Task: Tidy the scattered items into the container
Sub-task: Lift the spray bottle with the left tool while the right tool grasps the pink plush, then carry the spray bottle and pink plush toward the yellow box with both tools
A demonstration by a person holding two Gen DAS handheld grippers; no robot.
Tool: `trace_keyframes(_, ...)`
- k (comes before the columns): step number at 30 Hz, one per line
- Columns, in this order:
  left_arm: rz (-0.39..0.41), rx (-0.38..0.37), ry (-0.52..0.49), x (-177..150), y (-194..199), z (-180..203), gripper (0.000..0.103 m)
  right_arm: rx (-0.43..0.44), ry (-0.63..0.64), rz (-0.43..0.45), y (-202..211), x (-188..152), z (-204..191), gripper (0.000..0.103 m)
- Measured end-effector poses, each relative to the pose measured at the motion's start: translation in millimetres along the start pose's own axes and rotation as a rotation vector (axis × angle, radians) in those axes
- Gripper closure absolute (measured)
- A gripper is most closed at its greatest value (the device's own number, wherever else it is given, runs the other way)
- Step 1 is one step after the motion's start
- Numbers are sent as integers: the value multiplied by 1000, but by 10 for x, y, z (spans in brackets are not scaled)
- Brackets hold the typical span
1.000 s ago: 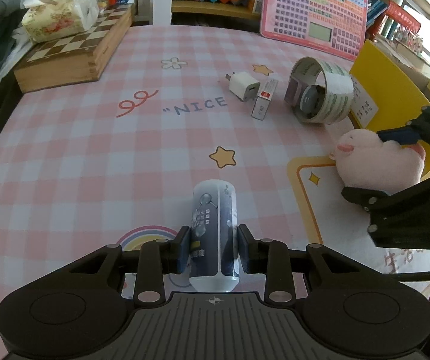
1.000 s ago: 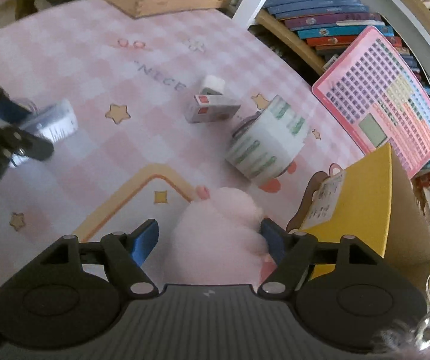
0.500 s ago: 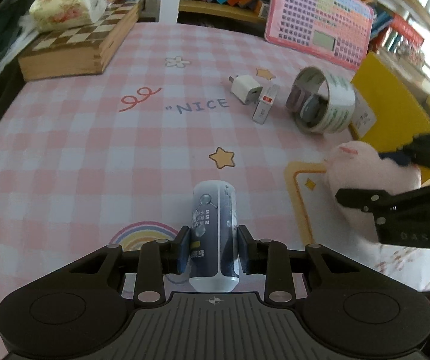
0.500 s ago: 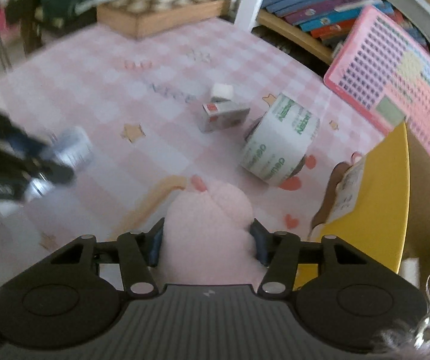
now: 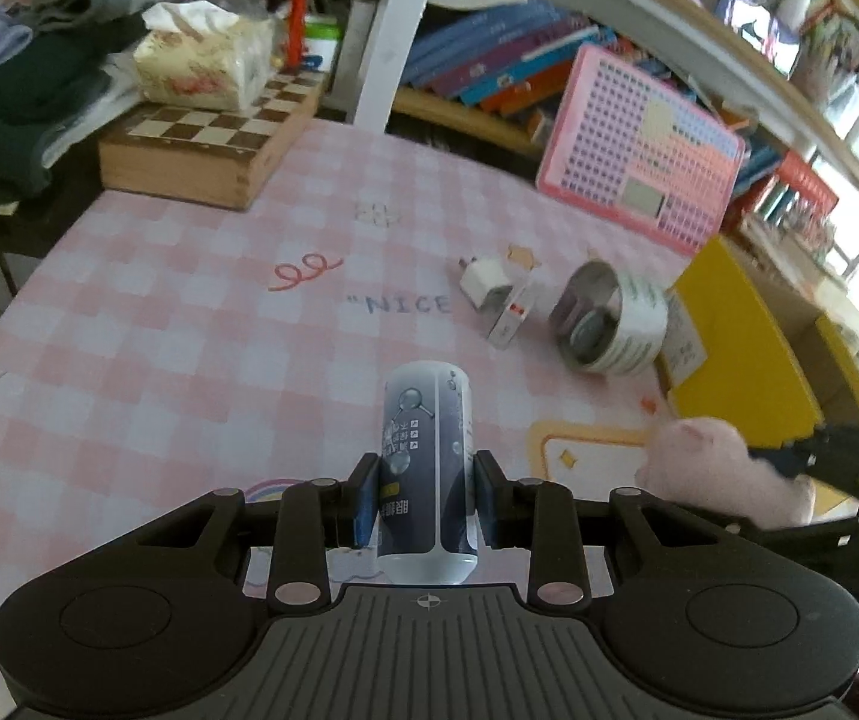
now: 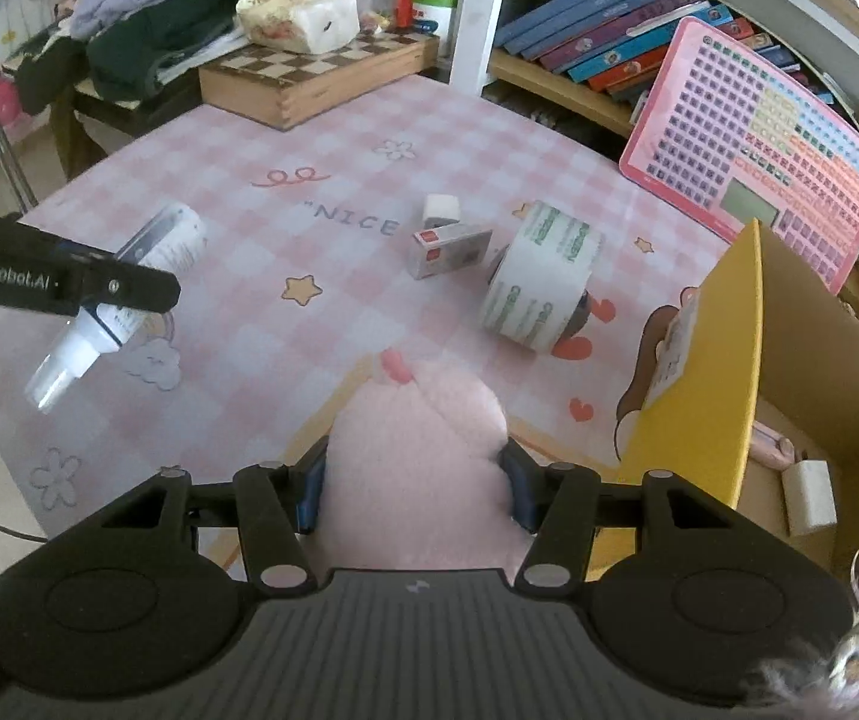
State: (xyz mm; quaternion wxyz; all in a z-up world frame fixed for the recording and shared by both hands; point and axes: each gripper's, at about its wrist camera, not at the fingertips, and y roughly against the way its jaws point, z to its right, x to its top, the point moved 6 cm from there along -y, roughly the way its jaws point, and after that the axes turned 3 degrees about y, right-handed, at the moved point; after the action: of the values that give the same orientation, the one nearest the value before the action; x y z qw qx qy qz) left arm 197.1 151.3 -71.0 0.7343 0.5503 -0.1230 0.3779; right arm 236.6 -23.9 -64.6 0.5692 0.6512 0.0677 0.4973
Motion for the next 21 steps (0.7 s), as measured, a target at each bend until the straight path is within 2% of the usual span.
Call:
trace_keyframes(6,11,-55,38,-59,160,45,72,29,-76,14,176,-76,-14,49)
trace_keyframes(13,6,-109,88,-187,389,74,72,104,-180,48,426,-194,-135,48)
trace_keyframes(21,29,-114,81,-324,677,71,73,123,-188,64,597,-292,-359,48)
